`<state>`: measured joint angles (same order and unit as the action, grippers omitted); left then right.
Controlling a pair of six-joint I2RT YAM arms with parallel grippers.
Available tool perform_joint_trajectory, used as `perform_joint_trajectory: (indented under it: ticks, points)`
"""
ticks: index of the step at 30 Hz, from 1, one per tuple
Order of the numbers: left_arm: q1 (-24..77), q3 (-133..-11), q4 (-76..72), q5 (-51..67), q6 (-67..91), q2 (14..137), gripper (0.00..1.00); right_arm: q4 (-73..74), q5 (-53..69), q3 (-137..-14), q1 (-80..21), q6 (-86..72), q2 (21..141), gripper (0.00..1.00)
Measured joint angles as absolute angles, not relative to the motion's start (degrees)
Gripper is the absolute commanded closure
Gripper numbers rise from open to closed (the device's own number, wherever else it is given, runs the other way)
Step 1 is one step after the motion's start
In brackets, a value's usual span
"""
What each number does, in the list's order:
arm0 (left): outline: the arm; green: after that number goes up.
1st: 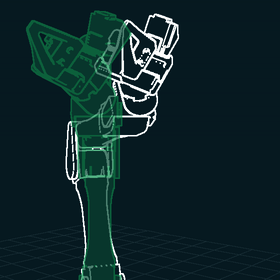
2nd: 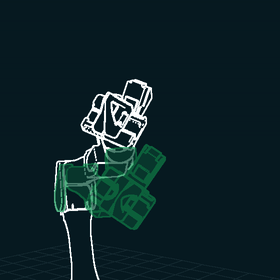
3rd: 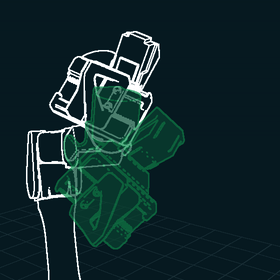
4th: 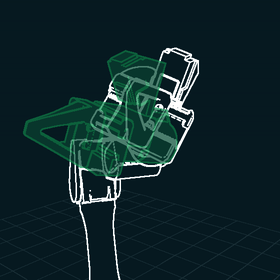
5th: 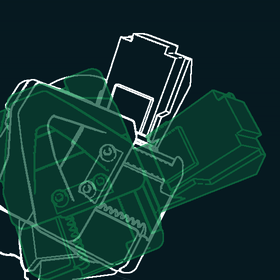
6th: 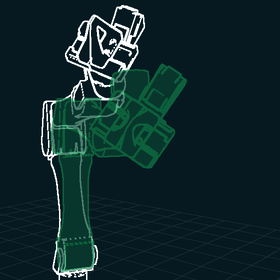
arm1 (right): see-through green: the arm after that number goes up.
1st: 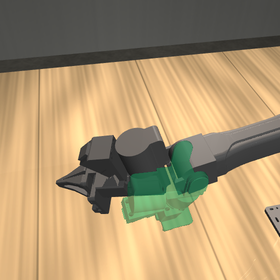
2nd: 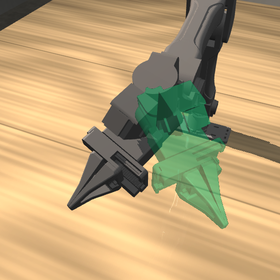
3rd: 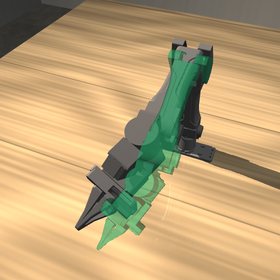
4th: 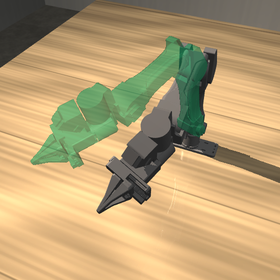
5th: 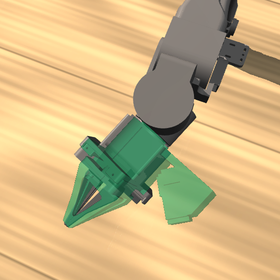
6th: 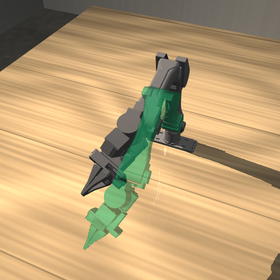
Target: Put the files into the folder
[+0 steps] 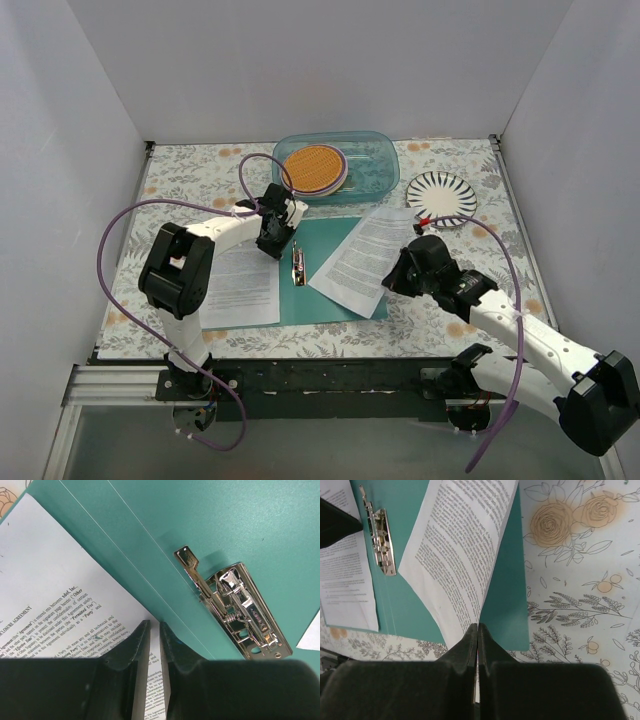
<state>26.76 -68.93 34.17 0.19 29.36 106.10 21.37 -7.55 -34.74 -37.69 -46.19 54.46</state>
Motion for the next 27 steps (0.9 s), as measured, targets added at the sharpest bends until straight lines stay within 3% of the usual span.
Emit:
perform_joint_trajectory:
  ticks: [17,27]
  points:
    - [26.8,-68.8,33.9,-0.1,29.2,106.0,0.87,16.1,16.1,-40.0,-33.5,-38.9,53.7,0.99]
    - [26.7,-68.7,33.8,0.0,29.4,106.0,0.88,15.3,22.4,-41.8,-33.4,-36.7,55.7,0.99]
